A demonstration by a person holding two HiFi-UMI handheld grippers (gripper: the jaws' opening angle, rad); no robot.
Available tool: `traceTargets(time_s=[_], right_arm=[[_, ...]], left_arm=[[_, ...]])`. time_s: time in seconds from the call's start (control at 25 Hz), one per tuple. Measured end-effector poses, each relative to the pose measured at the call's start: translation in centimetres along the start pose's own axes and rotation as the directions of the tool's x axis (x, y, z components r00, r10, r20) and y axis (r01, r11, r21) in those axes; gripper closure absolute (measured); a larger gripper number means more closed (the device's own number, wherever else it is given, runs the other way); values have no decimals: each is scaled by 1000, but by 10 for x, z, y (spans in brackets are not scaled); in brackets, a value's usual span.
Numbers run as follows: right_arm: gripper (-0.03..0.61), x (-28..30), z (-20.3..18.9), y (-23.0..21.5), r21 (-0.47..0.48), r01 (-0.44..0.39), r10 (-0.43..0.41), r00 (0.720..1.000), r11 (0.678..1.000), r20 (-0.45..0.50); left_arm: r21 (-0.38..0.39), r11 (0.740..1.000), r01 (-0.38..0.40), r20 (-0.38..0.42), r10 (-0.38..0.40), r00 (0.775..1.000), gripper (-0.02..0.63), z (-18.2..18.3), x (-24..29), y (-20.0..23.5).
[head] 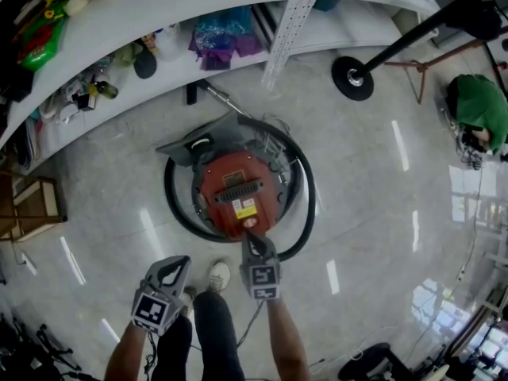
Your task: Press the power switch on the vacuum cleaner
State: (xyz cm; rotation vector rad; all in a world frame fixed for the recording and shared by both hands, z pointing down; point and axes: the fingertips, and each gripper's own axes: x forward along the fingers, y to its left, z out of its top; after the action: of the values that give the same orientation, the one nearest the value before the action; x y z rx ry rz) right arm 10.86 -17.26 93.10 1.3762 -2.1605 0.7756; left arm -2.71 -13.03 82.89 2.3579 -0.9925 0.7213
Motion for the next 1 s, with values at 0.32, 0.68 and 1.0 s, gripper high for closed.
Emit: traceTargets(time_s=[0.32,0.68,1.0], right_arm=[[566,14,-7,-2,-34,-10,9,1000,999,-2],[566,12,-4,-1,22,7,-6,1000,1000,-16],[566,11,-6,-1,24,11,-10,1000,1000,-29]], left_arm=[[-24,1000,-8,-5,7,1000,607,-5,0,0],[-23,1000,-9,-3,9,1000,607,-7,0,4],[-16,1000,-26,6,27,1000,607,0,0,12]])
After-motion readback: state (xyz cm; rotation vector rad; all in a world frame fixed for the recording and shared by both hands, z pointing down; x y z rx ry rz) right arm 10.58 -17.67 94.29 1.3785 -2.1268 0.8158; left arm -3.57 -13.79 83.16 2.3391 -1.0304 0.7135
